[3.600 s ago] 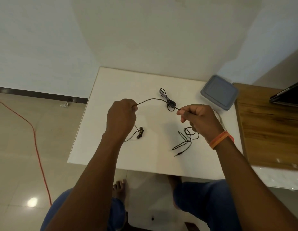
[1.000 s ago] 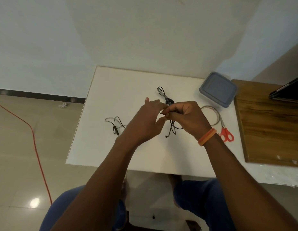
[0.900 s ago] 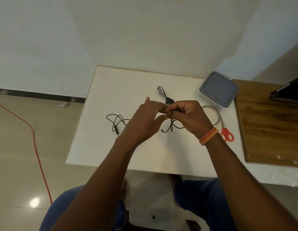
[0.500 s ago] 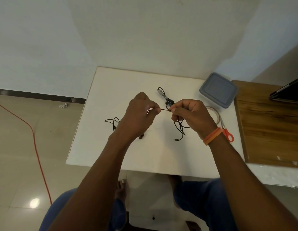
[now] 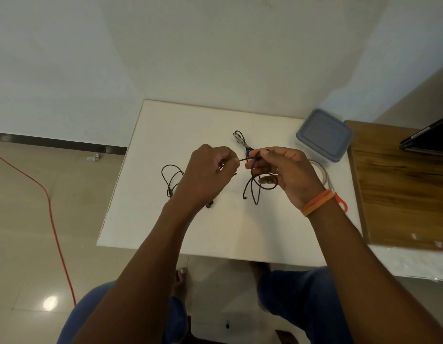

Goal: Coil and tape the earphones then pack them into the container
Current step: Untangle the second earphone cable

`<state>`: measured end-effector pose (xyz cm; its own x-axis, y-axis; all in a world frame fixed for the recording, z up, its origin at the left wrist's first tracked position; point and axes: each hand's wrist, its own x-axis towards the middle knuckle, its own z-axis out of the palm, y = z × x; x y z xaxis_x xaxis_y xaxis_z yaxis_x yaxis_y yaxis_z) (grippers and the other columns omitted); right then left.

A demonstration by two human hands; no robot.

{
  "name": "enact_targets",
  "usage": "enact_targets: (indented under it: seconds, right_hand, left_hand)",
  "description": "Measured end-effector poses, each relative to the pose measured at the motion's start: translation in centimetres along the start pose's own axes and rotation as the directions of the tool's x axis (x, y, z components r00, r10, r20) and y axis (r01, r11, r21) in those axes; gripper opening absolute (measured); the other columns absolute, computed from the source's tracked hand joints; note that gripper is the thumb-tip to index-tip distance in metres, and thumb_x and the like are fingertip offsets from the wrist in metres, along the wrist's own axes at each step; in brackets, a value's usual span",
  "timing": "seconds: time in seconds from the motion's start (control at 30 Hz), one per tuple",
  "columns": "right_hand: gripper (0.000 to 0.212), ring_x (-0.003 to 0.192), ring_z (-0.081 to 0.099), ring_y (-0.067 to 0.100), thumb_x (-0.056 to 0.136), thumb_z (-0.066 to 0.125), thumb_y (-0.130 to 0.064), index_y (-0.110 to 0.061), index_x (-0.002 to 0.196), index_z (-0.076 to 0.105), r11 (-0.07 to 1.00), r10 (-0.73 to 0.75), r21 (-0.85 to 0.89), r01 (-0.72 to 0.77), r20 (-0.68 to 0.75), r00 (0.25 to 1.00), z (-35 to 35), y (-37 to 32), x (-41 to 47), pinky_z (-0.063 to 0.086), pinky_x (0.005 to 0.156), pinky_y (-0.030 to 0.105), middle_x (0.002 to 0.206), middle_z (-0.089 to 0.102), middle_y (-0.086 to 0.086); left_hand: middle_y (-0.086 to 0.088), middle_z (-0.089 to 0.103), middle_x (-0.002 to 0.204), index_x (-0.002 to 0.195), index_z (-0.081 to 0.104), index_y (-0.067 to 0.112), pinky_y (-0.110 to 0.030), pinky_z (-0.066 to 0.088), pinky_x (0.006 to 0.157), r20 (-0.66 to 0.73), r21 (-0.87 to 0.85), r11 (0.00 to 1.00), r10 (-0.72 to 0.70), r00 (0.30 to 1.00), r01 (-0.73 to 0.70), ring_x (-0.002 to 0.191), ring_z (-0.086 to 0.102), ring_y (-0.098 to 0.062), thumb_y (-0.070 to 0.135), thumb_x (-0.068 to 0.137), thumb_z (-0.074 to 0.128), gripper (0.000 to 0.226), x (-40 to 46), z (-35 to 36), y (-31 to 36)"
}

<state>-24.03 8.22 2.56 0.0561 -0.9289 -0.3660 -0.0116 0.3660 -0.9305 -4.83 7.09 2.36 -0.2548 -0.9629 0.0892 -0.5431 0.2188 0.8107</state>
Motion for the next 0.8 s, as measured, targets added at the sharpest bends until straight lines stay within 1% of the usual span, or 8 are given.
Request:
enact_targets:
  seconds: [0.07,0.17,0.27,0.4,0.47,0.6,0.73,0.8]
  right_hand:
    - [0.025,0.067,0.064,0.022,0.097,0.051,-0.016,-0.003,0.102,0.072,0.993,0.070,0.101,-0.063,-0.066,0.995,0.1,0.2,0.3,0.051,0.063,0.030,0.076,0.070,0.013]
    - [0.018,0.051,0.052,0.020,0.093,0.059,-0.014,-0.004,0.099,0.072,0.976,0.159,0.174,-0.129,-0.174,0.972,0.7,0.5,0.5,0.048,0.057,0.028,0.054,0.051,0.001]
    - [0.013,0.048,0.049,0.018,0.087,0.067,-0.016,-0.004,0.091,0.070,0.976,0.208,0.112,-0.186,-0.232,0.950,0.9,0.7,0.5,0.047,0.056,0.028,0.049,0.046,-0.003]
    - [0.017,0.055,0.053,0.016,0.082,0.071,-0.024,-0.009,0.073,0.068,0.975,0.174,-0.081,-0.207,-0.303,0.937,0.8,0.8,0.7,0.045,0.060,0.029,0.057,0.055,-0.002]
    - [0.025,0.059,0.054,0.015,0.082,0.069,-0.027,-0.016,0.062,0.060,0.967,0.253,0.066,-0.244,-0.288,0.923,0.5,1.0,1.0,0.045,0.063,0.031,0.055,0.054,-0.004]
    - [0.037,0.065,0.058,0.017,0.087,0.063,-0.033,-0.023,0.055,0.048,0.879,0.361,0.368,-0.302,-0.100,0.927,-0.4,1.1,1.4,0.044,0.072,0.035,0.060,0.051,-0.004]
    - [0.046,0.076,0.064,0.021,0.082,0.066,-0.040,-0.022,0.047,0.043,0.782,0.347,0.552,-0.290,0.001,0.938,-0.4,1.1,1.3,0.047,0.082,0.039,0.070,0.056,0.001]
    - [0.044,0.079,0.065,0.022,0.077,0.069,-0.042,-0.021,0.048,0.044,0.740,0.299,0.629,-0.236,0.006,0.954,-0.3,0.9,1.1,0.049,0.081,0.040,0.068,0.057,0.001]
  left_hand:
    - [0.004,0.068,0.068,0.081,0.071,0.015,-0.021,0.041,0.062,-0.001,-0.016,1.000,0.016,1.000,-0.016,0.065,0.059,-0.019,0.014,0.092,0.059,0.016,0.0,0.1,0.2]
    - [0.003,0.066,0.065,0.083,0.071,0.015,-0.025,0.043,0.061,0.012,-0.041,0.999,0.013,1.000,-0.013,0.062,0.058,-0.016,0.013,0.092,0.059,0.015,-0.1,0.4,0.4]
    - [0.014,0.054,0.053,0.082,0.071,0.013,-0.015,0.032,0.049,0.029,-0.121,0.991,-0.045,0.999,0.048,0.048,0.044,-0.008,0.008,0.091,0.057,0.017,-0.3,0.4,0.5]
    - [0.015,0.048,0.048,0.079,0.070,0.011,-0.011,0.029,0.050,0.038,-0.114,0.992,-0.041,0.998,0.045,0.047,0.042,-0.004,0.007,0.090,0.057,0.017,-0.4,0.3,0.7]
    - [0.016,0.048,0.049,0.077,0.068,0.010,-0.012,0.029,0.051,0.027,-0.114,0.992,-0.043,0.999,0.046,0.048,0.042,-0.004,0.007,0.090,0.057,0.017,-0.3,0.2,0.8]
    - [0.023,0.051,0.051,0.077,0.067,0.006,-0.009,0.029,0.053,-0.011,-0.098,0.994,-0.039,0.999,0.038,0.049,0.045,0.000,0.005,0.090,0.057,0.016,-0.3,0.0,0.9]
    - [0.024,0.050,0.047,0.078,0.067,0.001,-0.007,0.029,0.051,0.001,-0.125,0.988,-0.087,0.996,0.087,0.046,0.046,0.004,0.004,0.090,0.056,0.017,-0.3,0.0,1.0]
    - [0.024,0.050,0.046,0.078,0.068,0.002,-0.007,0.028,0.051,-0.002,-0.125,0.988,-0.093,0.996,0.092,0.046,0.046,0.003,0.005,0.090,0.057,0.017,-0.3,-0.1,1.1]
